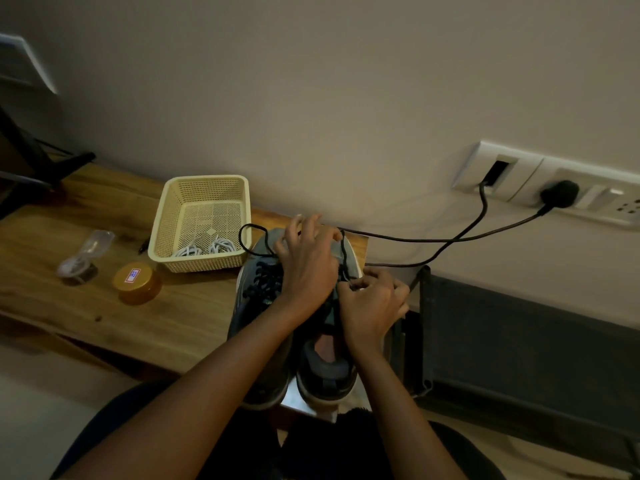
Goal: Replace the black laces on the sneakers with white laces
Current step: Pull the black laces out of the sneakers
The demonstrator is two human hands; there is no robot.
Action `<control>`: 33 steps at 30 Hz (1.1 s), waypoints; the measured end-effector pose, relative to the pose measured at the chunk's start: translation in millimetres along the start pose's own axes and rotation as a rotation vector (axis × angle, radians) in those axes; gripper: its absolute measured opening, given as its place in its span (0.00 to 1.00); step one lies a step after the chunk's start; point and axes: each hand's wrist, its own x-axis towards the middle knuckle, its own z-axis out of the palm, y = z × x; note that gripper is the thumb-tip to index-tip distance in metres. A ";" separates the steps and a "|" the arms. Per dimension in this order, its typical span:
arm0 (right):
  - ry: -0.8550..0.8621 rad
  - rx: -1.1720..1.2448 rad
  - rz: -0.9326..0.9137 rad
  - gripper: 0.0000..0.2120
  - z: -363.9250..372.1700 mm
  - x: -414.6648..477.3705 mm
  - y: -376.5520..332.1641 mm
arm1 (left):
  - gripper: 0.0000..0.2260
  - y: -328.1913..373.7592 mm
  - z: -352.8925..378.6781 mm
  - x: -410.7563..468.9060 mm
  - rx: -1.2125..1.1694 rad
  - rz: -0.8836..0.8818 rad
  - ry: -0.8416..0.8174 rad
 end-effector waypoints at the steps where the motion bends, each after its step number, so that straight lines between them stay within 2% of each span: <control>1: 0.000 0.015 0.007 0.05 0.3 0.0 0.4 | 0.11 -0.4 -1.1 -0.2 0.064 0.044 -0.048; 3: -0.002 0.039 0.015 0.06 0.3 -0.2 0.7 | 0.07 -0.6 -2.8 -1.1 0.153 0.044 -0.145; 6: 0.004 0.068 0.009 0.07 0.5 -0.4 0.0 | 0.07 -1.4 -3.1 -0.5 0.215 -0.014 -0.245; 10: 0.015 0.067 0.019 0.07 2.1 0.3 1.5 | 0.08 -1.4 0.7 1.3 0.198 -0.010 -0.259; 14: 0.028 0.063 0.015 0.06 3.0 0.4 2.8 | 0.07 0.0 5.0 -1.1 0.077 -0.039 -0.158; 19: 0.013 0.034 0.030 0.04 2.6 0.6 1.7 | 0.07 -1.8 -5.0 7.1 -0.120 -0.186 0.094; 23: 0.008 0.040 0.042 0.04 3.3 0.7 1.5 | 0.07 -6.5 -8.4 6.4 -0.053 -0.105 0.105; 25: 0.003 0.043 0.042 0.05 3.7 0.9 2.0 | 0.11 -7.1 -8.4 4.0 0.009 -0.016 0.054; 28: 0.004 0.058 0.046 0.08 4.4 1.2 2.9 | 0.09 -5.0 -7.7 0.2 0.174 0.059 -0.128; 30: 0.006 0.071 0.043 0.09 4.9 1.3 3.7 | 0.08 -3.5 -7.3 -0.8 0.242 0.040 -0.221; 33: 0.012 0.058 0.027 0.09 4.4 1.1 4.1 | 0.08 -2.5 -6.0 0.5 0.279 0.003 -0.271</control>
